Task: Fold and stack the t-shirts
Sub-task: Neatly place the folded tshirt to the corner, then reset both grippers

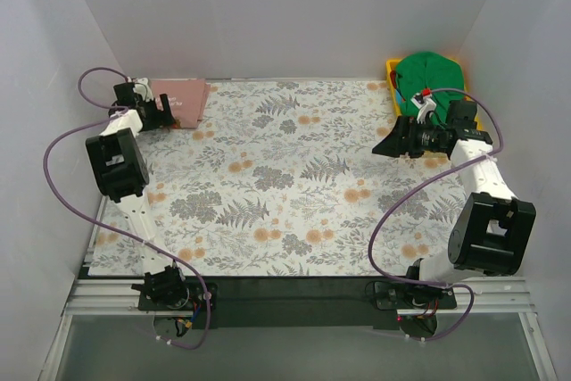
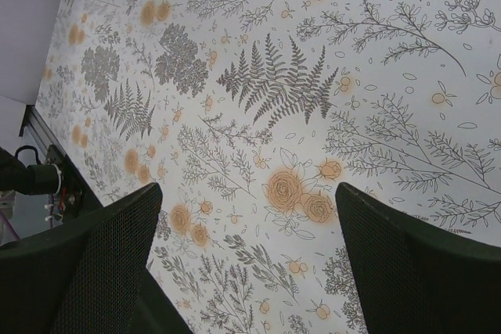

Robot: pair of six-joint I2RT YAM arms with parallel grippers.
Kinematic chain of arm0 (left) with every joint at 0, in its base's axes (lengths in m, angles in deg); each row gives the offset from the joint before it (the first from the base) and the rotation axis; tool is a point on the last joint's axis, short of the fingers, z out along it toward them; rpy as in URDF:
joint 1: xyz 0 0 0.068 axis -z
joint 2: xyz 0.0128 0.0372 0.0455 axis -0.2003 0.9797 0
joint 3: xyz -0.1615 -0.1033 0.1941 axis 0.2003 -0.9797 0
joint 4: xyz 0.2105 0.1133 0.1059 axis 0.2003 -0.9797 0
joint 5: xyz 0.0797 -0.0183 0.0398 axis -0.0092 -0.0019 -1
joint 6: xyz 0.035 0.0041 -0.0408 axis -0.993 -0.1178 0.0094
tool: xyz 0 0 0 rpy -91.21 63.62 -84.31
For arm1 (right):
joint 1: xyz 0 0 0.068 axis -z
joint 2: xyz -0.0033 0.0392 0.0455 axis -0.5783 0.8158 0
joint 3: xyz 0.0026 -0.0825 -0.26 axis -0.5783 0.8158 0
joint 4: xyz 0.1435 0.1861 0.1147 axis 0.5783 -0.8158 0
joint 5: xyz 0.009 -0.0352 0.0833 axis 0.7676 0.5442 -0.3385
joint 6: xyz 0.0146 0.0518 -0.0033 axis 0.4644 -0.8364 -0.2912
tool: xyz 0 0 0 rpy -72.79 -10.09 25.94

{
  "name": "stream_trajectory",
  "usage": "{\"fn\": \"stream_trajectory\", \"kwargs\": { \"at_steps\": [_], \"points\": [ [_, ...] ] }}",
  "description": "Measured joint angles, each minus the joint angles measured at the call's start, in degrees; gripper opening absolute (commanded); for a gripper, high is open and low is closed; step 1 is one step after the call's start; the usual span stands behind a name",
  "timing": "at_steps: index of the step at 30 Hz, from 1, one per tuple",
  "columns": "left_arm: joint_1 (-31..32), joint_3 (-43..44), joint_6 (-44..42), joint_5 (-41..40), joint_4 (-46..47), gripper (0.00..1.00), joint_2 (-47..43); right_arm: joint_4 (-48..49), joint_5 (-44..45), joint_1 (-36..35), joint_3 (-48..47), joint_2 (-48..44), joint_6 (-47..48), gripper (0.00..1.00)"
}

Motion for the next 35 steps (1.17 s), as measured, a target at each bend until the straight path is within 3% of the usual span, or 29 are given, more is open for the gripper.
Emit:
{"fn": "stream_trajectory", "kwargs": {
  "at_steps": [7, 12, 20, 27, 31, 35],
  "points": [
    [0.2, -0.6, 1.8, 2.1, -2.0, 0.92, -1.4, 0.0, 0.3, 0.0, -0.3, 0.3, 0.0, 0.98],
    [1.2, -4.3, 3.7, 7.7, -12.6, 0.95, -8.1, -1.7, 4.5, 0.0, -4.2, -1.0, 0.1, 0.98],
    [2.9, -9.5, 4.0, 11.6, -19.6, 0.96, -35.3, -5.4, 13.6, 0.5, -8.3, -7.7, 3.3, 0.98],
    [9.7, -27.3, 3.5, 11.2, -20.7, 0.96, -58.7, -7.9, 20.3, 0.5, 2.8, -17.0, 7.4, 0.98],
    [12.1, -38.7, 3.5, 11.1, -22.1, 0.96, -64.2, -9.9, 21.9, 0.5, 11.1, -21.5, 9.0, 0.98],
    [12.1, -44.8, 3.7, 10.3, -23.5, 0.97, -67.3, -12.5, 23.4, 0.5, 14.2, -24.8, 9.6, 0.98]
  ]
}}
